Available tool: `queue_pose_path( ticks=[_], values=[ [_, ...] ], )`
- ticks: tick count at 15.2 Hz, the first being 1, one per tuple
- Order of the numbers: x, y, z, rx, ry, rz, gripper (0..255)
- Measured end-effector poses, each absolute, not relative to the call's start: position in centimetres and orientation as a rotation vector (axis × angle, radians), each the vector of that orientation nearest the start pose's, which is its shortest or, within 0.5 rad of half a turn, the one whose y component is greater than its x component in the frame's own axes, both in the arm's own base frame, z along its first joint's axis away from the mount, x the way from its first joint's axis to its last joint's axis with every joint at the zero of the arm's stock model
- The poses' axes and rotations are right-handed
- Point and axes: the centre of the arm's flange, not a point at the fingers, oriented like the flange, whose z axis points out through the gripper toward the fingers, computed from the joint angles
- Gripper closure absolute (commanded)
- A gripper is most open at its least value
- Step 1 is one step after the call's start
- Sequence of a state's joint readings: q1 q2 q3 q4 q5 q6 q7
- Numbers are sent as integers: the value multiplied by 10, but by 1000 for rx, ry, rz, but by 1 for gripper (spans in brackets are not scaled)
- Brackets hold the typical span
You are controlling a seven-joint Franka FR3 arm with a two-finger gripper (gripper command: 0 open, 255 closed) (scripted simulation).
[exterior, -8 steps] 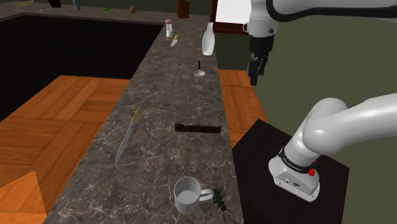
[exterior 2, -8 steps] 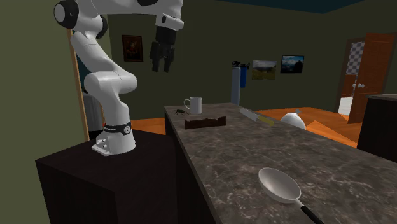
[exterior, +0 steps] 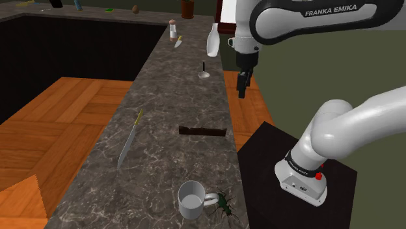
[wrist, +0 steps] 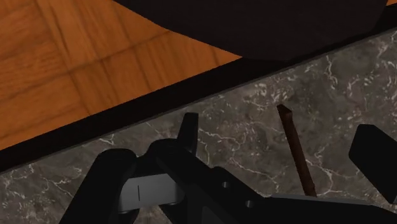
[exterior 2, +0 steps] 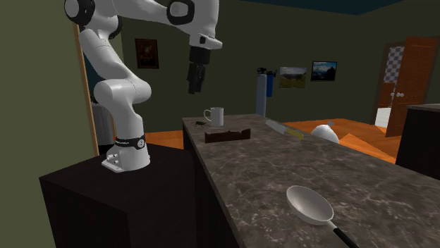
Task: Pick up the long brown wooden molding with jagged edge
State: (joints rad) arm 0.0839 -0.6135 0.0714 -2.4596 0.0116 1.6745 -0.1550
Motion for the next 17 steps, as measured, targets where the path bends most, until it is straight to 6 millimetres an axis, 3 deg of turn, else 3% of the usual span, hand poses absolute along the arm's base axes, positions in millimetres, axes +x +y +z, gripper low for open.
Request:
queue_pose_path(
  ticks=[7, 17],
  values=[
    [383, 111, 434, -3078, -724, 203, 0],
    [418, 197, 360, -2977, -1076, 104, 0]
  ],
)
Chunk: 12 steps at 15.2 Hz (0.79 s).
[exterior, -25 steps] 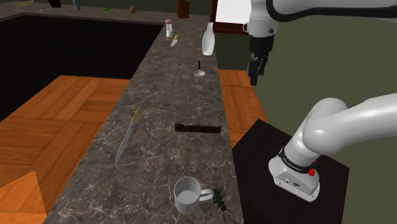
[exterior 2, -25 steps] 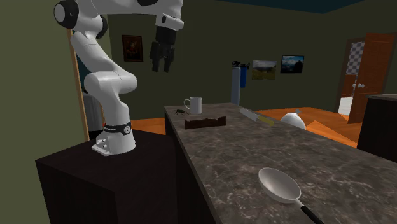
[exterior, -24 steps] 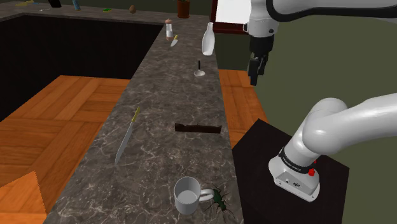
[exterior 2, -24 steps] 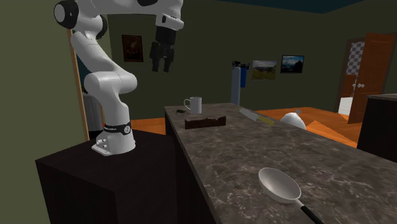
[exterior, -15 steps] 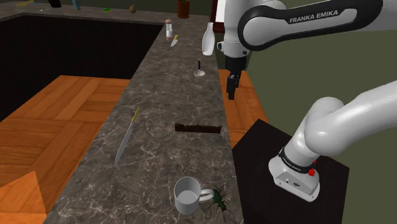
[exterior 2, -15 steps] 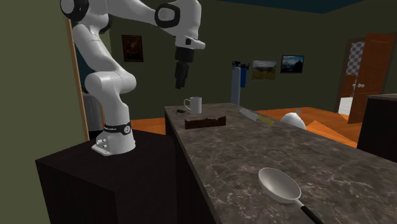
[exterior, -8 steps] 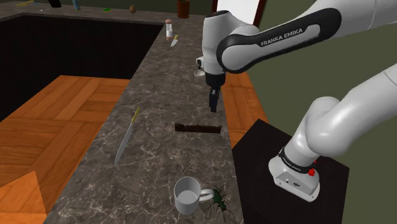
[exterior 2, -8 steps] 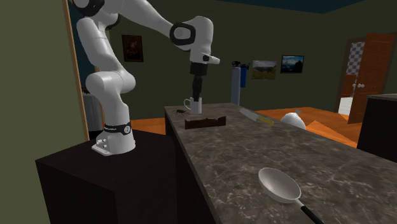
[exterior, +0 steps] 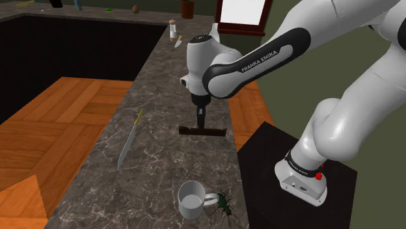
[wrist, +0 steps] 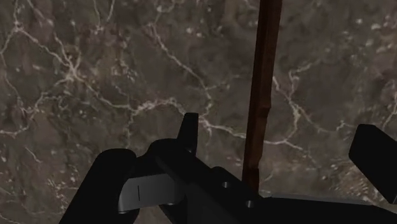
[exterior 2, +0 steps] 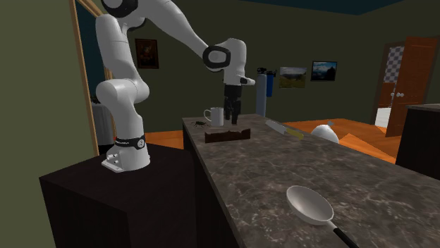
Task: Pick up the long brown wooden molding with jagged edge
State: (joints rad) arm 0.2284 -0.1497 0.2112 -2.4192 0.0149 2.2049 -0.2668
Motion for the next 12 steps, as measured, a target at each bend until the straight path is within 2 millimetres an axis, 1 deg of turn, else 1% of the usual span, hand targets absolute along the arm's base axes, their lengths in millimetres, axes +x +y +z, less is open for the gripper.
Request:
queue_pose_path(
  ticks=[2, 6, 8, 9, 12],
  values=[
    [420, 203, 348, -2971, -1090, 99, 0],
    [422, 203, 326, -2969, -1094, 98, 0],
    [421, 203, 320, -2969, -1095, 98, 0],
    [421, 203, 319, -2969, -1095, 97, 255],
    [421, 203, 319, -2969, -1095, 97, 255]
  ],
)
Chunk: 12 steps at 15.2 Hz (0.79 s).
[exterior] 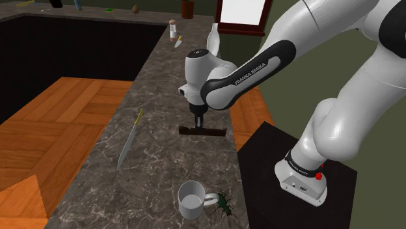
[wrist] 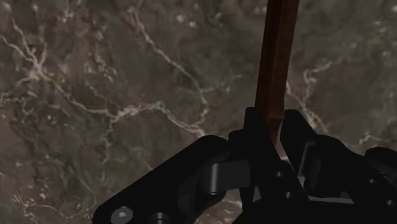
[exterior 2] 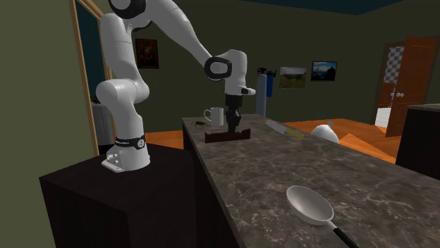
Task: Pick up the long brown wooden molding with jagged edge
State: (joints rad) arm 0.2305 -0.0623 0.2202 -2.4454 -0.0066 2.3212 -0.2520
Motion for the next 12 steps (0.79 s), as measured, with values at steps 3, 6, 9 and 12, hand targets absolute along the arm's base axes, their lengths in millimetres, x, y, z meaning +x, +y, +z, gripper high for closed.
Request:
queue_pose_path(
  ticks=[3, 6, 9, 12],
  values=[
    [421, 203, 319, -2969, -1095, 96, 255],
    [421, 203, 319, -2969, -1095, 96, 255],
    [421, 203, 325, -2969, -1095, 96, 255],
    [421, 204, 341, -2969, -1095, 96, 255]
  ],
)
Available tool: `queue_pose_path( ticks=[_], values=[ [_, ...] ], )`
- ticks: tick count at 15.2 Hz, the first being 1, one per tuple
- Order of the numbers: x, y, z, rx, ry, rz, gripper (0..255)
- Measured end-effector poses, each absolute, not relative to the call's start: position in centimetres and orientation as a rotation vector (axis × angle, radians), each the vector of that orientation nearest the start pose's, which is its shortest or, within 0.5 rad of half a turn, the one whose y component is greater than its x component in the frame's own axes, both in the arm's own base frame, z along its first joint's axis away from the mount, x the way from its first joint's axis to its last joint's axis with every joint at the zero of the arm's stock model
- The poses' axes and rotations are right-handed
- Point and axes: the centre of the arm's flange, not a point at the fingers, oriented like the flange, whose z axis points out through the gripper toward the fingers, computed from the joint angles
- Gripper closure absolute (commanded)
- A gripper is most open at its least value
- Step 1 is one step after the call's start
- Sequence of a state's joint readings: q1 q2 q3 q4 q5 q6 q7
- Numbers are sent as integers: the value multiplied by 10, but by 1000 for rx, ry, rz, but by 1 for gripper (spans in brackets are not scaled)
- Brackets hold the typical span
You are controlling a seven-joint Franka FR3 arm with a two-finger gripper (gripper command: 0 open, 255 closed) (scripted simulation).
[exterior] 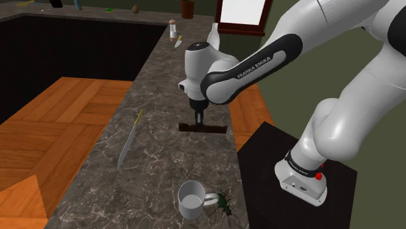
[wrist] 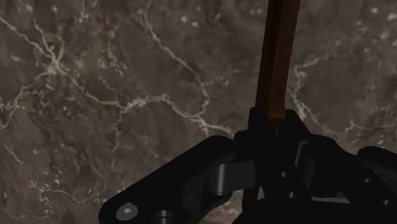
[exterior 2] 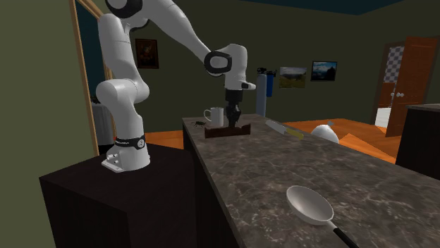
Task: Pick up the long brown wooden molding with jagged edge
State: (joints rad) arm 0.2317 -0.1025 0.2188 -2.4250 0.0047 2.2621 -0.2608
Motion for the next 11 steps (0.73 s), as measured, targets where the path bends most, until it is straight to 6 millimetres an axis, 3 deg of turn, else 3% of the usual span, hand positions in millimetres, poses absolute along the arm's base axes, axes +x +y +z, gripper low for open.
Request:
queue_pose_path(
  ticks=[11],
  values=[
    [422, 203, 395, -2969, -1095, 96, 255]
  ],
)
